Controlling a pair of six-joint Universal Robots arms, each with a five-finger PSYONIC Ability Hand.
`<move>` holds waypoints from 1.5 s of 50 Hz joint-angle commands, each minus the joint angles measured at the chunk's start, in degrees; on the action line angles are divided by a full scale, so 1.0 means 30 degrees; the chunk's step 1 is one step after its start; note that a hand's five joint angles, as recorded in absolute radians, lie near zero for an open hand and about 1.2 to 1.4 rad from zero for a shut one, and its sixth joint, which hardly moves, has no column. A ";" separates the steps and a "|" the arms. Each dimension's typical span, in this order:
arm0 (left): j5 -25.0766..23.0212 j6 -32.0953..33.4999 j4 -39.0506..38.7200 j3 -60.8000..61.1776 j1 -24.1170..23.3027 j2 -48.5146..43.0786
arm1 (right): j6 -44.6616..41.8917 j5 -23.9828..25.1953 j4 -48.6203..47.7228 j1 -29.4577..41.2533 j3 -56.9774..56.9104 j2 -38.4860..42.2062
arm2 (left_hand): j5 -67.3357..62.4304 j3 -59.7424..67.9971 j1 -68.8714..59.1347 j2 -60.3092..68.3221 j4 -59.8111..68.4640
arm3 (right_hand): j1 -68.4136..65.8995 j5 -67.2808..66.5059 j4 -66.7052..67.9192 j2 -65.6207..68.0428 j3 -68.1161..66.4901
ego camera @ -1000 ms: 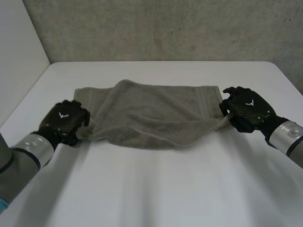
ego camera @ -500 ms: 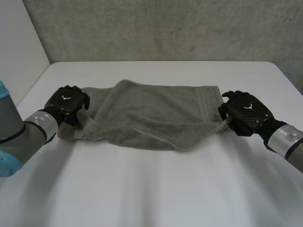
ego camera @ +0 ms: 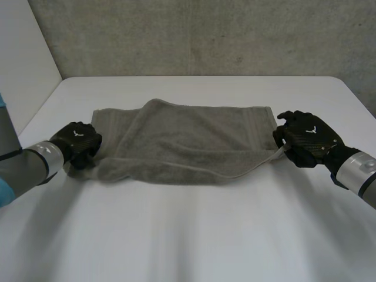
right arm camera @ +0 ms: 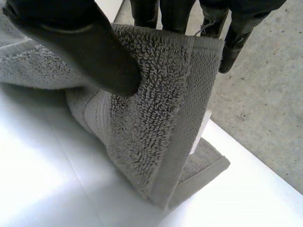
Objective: Fold the towel.
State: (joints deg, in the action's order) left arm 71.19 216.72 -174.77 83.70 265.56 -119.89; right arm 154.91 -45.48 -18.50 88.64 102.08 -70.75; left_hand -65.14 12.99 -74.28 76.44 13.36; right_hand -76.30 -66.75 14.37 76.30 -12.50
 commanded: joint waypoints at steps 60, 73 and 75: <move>-0.1702 -0.6439 -0.3442 -0.1527 0.1597 -0.0667 | -0.6431 -0.2184 1.3434 0.0777 -1.5451 0.7882 | -0.1619 -0.0996 -0.1905 0.1185 -0.1121 | -0.1234 -0.1084 -0.1455 0.1234 0.0832; 0.0000 -0.6526 -0.3472 -0.4227 0.1216 -0.3599 | -0.4263 -0.3502 0.9537 0.1539 -1.7736 1.0372 | -0.1619 -0.0996 -0.1905 0.1185 -0.1121 | -0.1234 -0.1084 -0.1455 0.1234 0.0832; 0.0000 -0.6526 -0.3472 -0.4693 0.1157 -0.4241 | -0.4263 -0.3648 0.9537 0.1714 -1.8582 1.1072 | -0.1619 -0.0996 -0.1905 0.1185 -0.1121 | -0.1234 -0.1084 -0.1455 0.1234 0.0832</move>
State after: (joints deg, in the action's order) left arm 71.24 197.17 -185.19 72.20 269.38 -128.96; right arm 141.97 -55.61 9.93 92.77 50.72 -41.28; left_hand -66.79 12.99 -74.97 77.45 13.36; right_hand -76.35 -67.01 14.37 76.30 -12.50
